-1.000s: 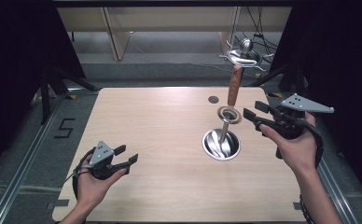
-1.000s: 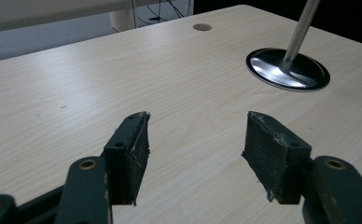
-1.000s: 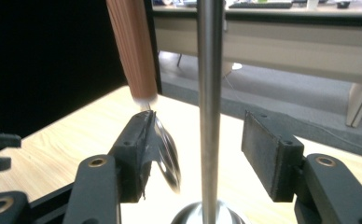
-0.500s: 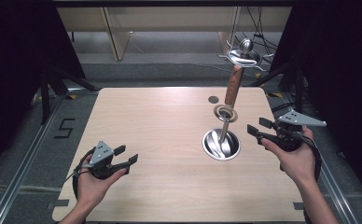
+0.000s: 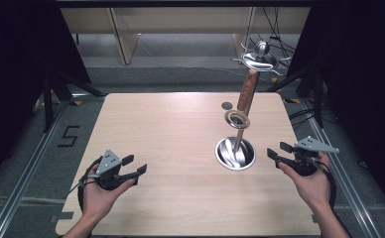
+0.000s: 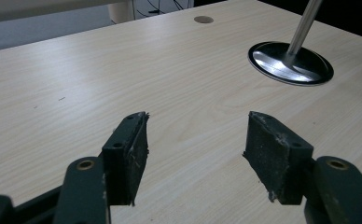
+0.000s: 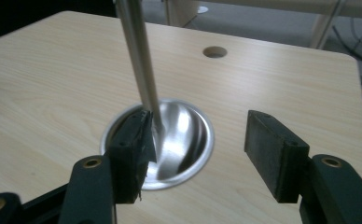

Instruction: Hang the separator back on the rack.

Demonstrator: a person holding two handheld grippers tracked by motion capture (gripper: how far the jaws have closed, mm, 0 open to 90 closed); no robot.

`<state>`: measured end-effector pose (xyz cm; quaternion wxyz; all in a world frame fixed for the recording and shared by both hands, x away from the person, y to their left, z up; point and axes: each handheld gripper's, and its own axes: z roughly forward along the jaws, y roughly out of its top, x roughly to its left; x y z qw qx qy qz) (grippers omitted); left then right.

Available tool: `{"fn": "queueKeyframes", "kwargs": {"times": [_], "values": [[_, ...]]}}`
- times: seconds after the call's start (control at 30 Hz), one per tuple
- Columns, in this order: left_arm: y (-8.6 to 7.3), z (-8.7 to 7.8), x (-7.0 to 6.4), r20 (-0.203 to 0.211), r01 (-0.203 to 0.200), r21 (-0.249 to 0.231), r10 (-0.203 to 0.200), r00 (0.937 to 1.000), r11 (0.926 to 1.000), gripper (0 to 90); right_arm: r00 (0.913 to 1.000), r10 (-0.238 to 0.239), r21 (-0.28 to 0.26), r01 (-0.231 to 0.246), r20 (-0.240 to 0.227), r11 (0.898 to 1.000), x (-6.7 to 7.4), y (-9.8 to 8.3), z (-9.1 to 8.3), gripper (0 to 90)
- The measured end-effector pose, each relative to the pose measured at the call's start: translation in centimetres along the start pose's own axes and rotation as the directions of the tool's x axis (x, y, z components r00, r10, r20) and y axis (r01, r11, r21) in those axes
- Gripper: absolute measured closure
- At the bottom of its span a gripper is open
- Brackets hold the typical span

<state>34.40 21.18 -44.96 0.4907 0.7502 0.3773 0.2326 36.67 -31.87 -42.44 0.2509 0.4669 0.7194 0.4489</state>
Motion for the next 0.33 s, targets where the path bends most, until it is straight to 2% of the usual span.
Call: {"fn": "queueKeyframes", "kwargs": {"times": [0.03,0.07,0.1,0.2,0.23,0.27,0.3,0.33], "values": [[-0.04,0.01,-0.10,-0.001,0.015,0.002,-0.015,0.9999,0.9999,38.4,0.9998,0.013,0.012,-0.013,0.015,1.000,0.18,-0.39,0.00,42.5],[-0.03,0.05,-0.06,-0.003,0.005,0.005,-0.005,1.0000,1.0000,38.3,0.9997,0.017,0.018,-0.018,0.017,1.000,0.18,-0.55,0.02,42.5],[-0.13,0.08,-0.20,0.004,0.033,0.010,-0.033,0.9995,0.9994,38.4,0.9992,0.032,0.015,-0.033,0.025,0.999,0.23,-0.69,0.05,42.4],[-0.18,0.19,-0.13,0.006,0.031,0.014,-0.031,0.9995,0.9994,38.3,0.9994,0.018,-0.008,-0.018,0.029,1.000,0.25,-0.81,0.30,42.2],[-0.12,0.19,0.02,0.005,0.007,0.015,-0.007,1.0000,0.9999,38.3,0.9991,-0.023,-0.012,0.023,0.035,1.000,-0.04,-0.85,0.36,42.2],[-0.17,0.22,-0.10,0.011,0.032,0.014,-0.032,0.9994,0.9994,38.3,0.9992,0.007,-0.008,-0.007,0.040,1.000,0.33,-1.00,0.35,42.1],[-0.16,0.22,-0.10,0.011,0.032,0.015,-0.032,0.9994,0.9994,38.3,0.9985,0.033,0.012,-0.034,0.043,0.999,0.55,-1.05,0.21,42.0],[-0.17,0.21,-0.17,0.009,0.041,0.017,-0.041,0.9991,0.9990,38.3,0.9989,0.025,0.007,-0.025,0.039,1.000,0.48,-1.13,0.28,42.0]]}}
